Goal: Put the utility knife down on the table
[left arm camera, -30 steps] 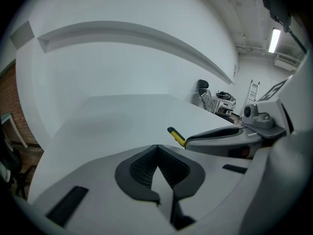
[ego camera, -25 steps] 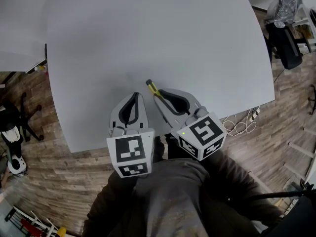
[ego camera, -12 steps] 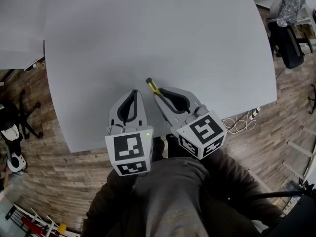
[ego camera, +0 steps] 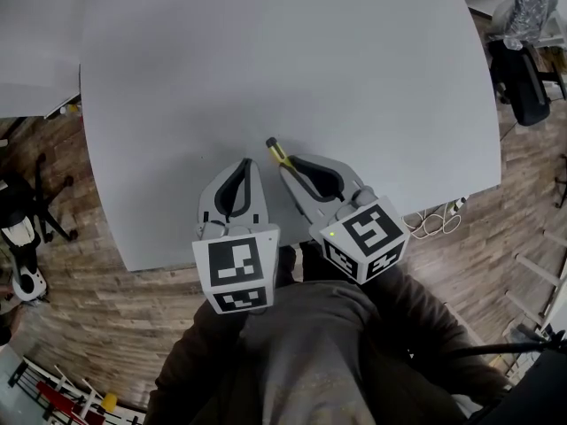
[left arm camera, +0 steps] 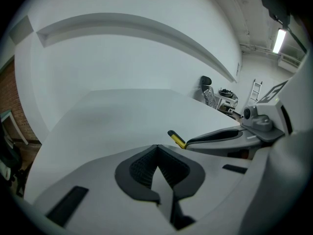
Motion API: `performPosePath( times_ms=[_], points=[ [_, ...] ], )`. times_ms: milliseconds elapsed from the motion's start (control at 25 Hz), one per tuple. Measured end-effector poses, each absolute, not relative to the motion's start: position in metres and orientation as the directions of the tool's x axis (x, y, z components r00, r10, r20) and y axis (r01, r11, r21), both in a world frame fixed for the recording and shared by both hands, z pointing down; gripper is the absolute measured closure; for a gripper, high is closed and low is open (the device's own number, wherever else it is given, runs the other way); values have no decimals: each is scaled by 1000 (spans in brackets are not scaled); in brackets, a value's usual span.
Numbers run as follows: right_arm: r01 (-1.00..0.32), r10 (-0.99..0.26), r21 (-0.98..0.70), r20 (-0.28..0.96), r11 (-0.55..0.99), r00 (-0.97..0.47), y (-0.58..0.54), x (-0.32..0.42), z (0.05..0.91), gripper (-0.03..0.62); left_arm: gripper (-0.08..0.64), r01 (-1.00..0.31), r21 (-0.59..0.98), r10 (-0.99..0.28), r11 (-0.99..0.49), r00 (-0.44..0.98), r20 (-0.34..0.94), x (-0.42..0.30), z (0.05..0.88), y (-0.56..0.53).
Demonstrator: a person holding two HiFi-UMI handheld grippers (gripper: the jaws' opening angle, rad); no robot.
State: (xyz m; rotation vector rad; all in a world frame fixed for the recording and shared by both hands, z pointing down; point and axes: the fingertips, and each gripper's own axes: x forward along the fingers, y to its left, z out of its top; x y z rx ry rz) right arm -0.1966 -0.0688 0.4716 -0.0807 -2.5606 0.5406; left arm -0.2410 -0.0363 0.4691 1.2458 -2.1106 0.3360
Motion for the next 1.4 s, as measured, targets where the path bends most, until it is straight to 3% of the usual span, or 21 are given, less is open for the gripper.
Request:
performPosePath(
  times_ms=[1400],
  points=[
    [-53, 186, -421, 505, 906, -843, -73, -198, 502, 540, 558, -847, 108, -658, 520, -317, 683, -237, 491, -40]
  ],
)
